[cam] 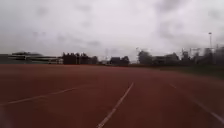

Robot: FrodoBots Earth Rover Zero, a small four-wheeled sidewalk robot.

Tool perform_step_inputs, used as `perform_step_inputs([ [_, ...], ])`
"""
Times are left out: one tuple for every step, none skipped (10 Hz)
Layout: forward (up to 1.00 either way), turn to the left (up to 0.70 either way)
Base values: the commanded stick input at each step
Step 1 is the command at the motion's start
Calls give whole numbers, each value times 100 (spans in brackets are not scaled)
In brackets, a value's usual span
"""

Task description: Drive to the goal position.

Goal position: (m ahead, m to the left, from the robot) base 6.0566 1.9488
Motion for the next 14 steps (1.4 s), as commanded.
perform_step_inputs([
  [50,0],
  [50,0],
  [50,0],
  [50,0],
  [50,0],
  [50,0],
  [50,0],
  [50,0],
  [50,0],
  [50,0],
  [50,0],
  [50,0],
  [50,0],
  [50,0],
])
